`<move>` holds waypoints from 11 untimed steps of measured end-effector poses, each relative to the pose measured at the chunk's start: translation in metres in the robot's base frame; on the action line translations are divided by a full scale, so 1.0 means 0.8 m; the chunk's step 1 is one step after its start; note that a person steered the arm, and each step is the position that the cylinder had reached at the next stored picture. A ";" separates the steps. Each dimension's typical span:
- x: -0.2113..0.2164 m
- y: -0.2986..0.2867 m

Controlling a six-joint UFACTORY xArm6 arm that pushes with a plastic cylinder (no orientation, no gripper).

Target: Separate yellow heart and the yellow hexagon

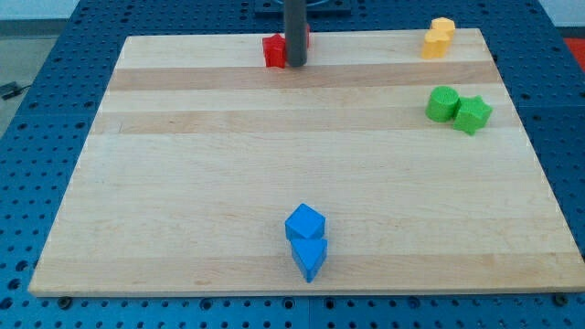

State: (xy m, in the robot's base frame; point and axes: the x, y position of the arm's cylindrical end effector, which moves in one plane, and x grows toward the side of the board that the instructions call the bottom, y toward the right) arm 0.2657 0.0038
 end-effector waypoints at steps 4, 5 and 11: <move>0.021 0.329; -0.024 0.350; -0.061 0.293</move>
